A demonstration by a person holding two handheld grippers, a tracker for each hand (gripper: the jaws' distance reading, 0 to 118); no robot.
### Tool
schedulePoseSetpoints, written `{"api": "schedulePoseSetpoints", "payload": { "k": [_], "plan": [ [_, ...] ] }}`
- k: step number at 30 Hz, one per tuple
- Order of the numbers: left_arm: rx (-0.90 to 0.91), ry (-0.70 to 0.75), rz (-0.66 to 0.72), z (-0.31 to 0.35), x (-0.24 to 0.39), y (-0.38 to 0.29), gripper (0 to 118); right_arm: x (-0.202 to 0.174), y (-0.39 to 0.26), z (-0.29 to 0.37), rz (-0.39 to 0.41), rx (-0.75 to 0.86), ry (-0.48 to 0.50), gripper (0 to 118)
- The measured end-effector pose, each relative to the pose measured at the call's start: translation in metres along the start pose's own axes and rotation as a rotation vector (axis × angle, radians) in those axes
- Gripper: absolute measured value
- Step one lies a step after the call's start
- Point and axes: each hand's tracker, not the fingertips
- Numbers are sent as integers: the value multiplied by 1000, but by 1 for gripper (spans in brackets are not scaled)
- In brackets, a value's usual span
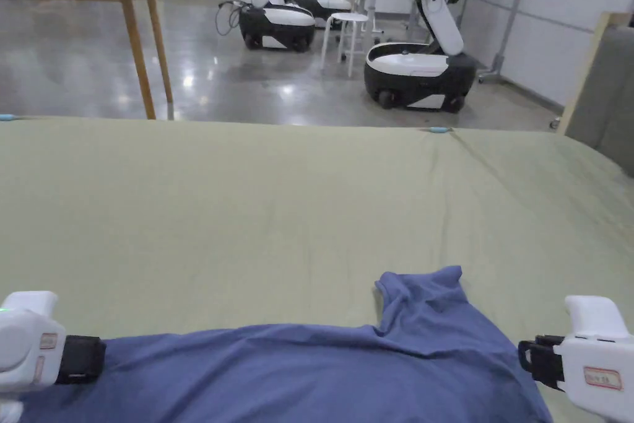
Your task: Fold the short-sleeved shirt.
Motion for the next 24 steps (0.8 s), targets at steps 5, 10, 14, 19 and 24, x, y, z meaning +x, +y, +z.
{"api": "schedulePoseSetpoints", "payload": {
  "k": [5,10,14,19,24],
  "plan": [
    [36,-80,-7,27,2,-1,21,1,16,-21,41,-34,-14,23],
    [20,-102,-8,30,4,1,9,1,35,-45,23,-105,22,116],
    [14,-101,-5,28,3,1,9,5,34,-71,40,-186,-1,103],
    [13,-104,-8,30,-1,1,9,2,30,-62,87,-156,-30,15],
    [66,-122,-15,56,-12,-4,9,-7,33,-17,92,-83,8,6]
  ]
}}
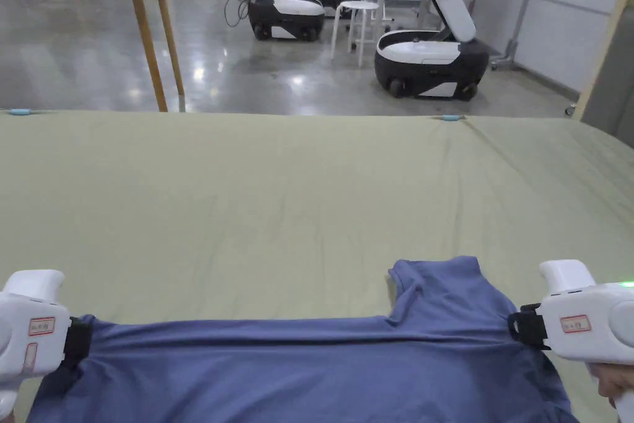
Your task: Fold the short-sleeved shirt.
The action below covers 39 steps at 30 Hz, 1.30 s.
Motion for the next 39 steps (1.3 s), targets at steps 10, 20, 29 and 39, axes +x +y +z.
{"api": "schedulePoseSetpoints", "payload": {
  "k": [10,20,29,39],
  "plan": [
    [107,-61,-16,104,-20,-49,8,-9,-46,130,-16,162,71,6],
    [183,-90,7,162,-32,-145,8,-22,-145,202,-30,220,85,6],
    [118,-86,61,148,-35,-196,8,-23,-195,188,-77,148,99,6],
    [158,-81,79,158,-26,-198,111,-33,-195,183,-123,161,82,117]
  ]
}}
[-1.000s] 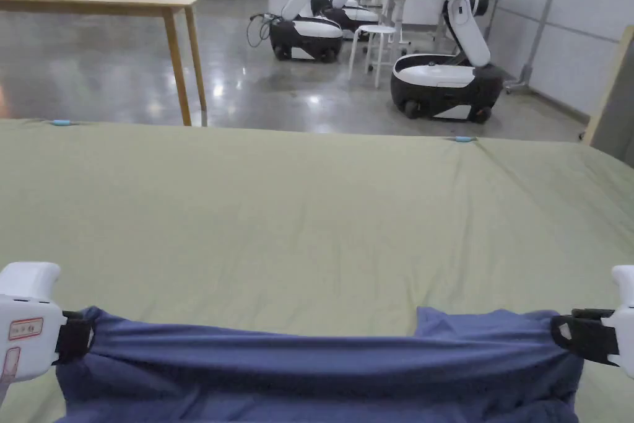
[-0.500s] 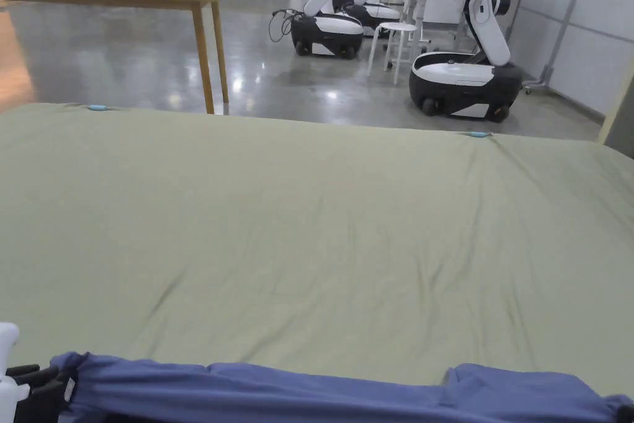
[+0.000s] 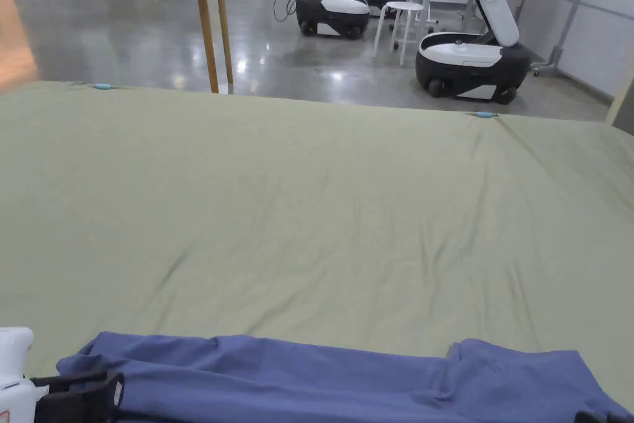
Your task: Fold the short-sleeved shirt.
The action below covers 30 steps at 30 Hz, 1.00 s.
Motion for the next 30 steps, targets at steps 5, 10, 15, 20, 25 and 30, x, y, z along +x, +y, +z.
{"api": "schedulePoseSetpoints", "payload": {
  "k": [5,10,15,20,25,30],
  "plan": [
    [159,91,-22,27,28,11,31,-39,10,18,39,209,-68,16],
    [304,142,-83,48,56,15,1,-93,11,29,120,408,-164,1],
    [360,174,-61,54,52,12,1,-135,6,36,164,529,-201,1],
    [346,189,-35,61,34,15,1,-165,3,43,204,573,-212,1],
    [134,-12,215,36,-33,27,1,-180,2,53,215,611,-196,1],
    [-186,-243,359,-16,-98,33,2,-187,-2,58,230,623,-188,1]
  ]
}}
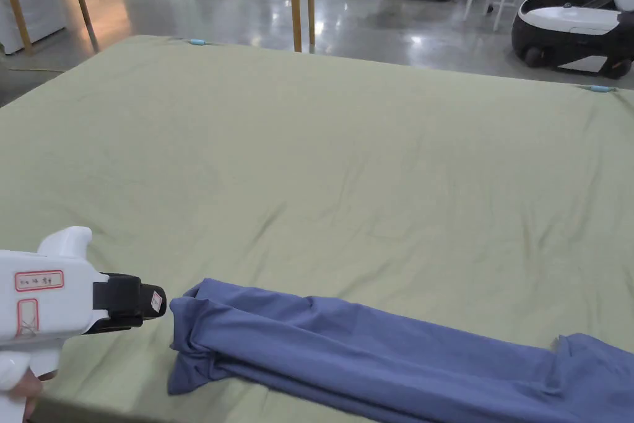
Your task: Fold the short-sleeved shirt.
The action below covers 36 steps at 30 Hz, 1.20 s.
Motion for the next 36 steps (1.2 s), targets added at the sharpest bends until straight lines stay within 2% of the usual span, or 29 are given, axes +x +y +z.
{"api": "schedulePoseSetpoints", "payload": {
  "k": [2,4,5,6,7,8,10,14,20,21,23,24,31,36],
  "plan": [
    [-55,-100,114,-9,-16,8,7,-2,-2,1,-4,6,0,1],
    [-73,-167,130,-17,-26,14,11,-3,-3,-1,7,-10,0,1],
    [-85,-180,110,-20,-28,17,23,-3,-4,-2,4,-11,-1,1],
    [-113,-226,95,-22,-25,18,56,-2,-5,-4,-9,-21,2,1],
    [-147,-235,112,-30,-24,21,112,0,-5,-5,-32,-35,29,1],
    [-180,-236,137,-37,-25,19,117,1,-5,-6,-42,-39,30,1],
    [-178,-324,173,-44,-27,19,113,1,-6,-7,-39,-40,27,1],
    [-205,-306,170,-67,-26,16,112,2,-7,-9,-34,-49,24,1],
    [-263,-411,200,-92,-17,17,109,6,-9,-12,-60,-75,30,1],
    [-267,-400,200,-94,-14,16,100,6,-10,-12,-67,-80,37,1],
    [-292,-358,176,-99,-9,16,30,6,-10,-11,-73,-82,42,1],
    [-319,-293,159,-103,-8,13,11,6,-10,-9,-72,-79,41,1],
    [-223,-309,156,-62,-8,23,9,17,-5,-3,-62,-54,36,1],
    [-132,-185,156,-1,-22,30,9,21,-2,-3,-63,-36,44,1]
  ]
}}
